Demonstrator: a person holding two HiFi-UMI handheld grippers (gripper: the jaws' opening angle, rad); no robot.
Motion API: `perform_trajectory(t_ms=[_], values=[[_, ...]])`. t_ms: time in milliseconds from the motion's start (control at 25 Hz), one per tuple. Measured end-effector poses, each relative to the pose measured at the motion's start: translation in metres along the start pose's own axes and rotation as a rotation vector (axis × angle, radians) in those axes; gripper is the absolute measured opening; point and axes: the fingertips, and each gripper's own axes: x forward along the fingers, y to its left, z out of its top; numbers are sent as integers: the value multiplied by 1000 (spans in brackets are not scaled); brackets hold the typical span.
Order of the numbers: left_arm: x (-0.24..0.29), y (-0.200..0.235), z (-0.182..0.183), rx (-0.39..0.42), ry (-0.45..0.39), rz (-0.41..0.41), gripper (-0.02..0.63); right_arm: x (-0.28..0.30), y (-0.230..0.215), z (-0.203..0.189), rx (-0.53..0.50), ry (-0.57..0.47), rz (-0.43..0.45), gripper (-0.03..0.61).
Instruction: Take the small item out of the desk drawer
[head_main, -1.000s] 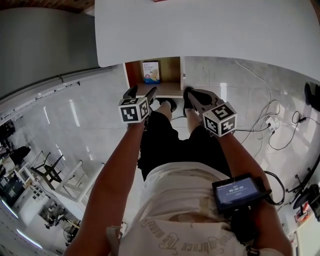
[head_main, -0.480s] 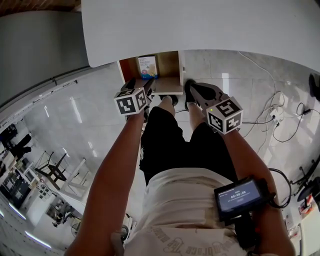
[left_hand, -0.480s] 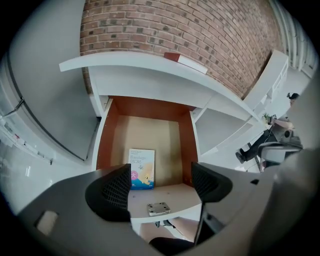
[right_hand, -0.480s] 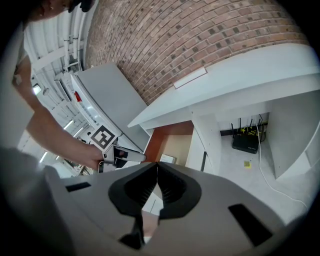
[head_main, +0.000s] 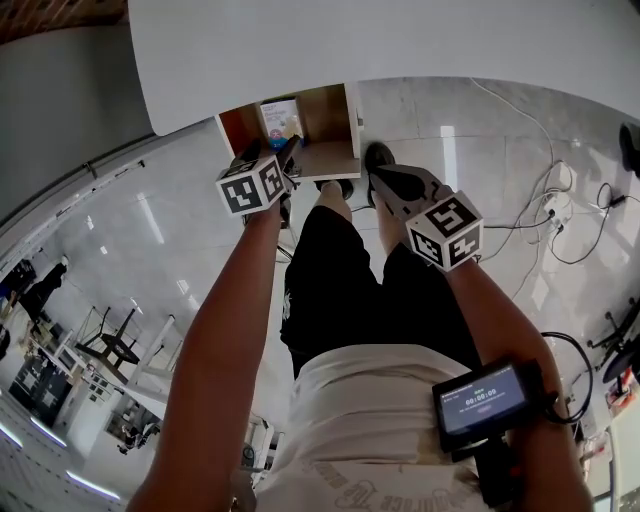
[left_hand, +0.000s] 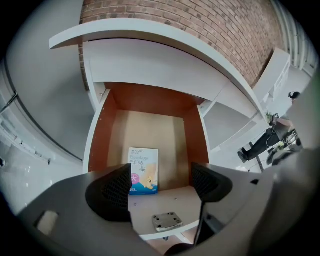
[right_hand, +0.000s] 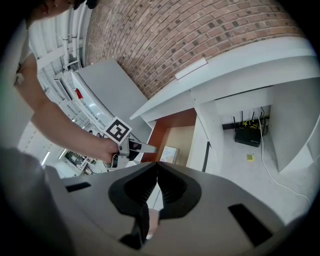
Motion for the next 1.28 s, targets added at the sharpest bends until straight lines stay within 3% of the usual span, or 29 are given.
perform_trajectory(t_ms=[400,640,920,1280], values=[[24,10,18,-55,-23,-7,367,7,-4,-14,17,12,19,6],[47,14,16,7,39,-8,367,11,-7,-18,18,28,23,6],[62,32,25,-38,22,11,371,7,-16,-24,29,41,10,6],[78,38,32,-25,58,6,379,14,-17,-21,49,31,27,6]])
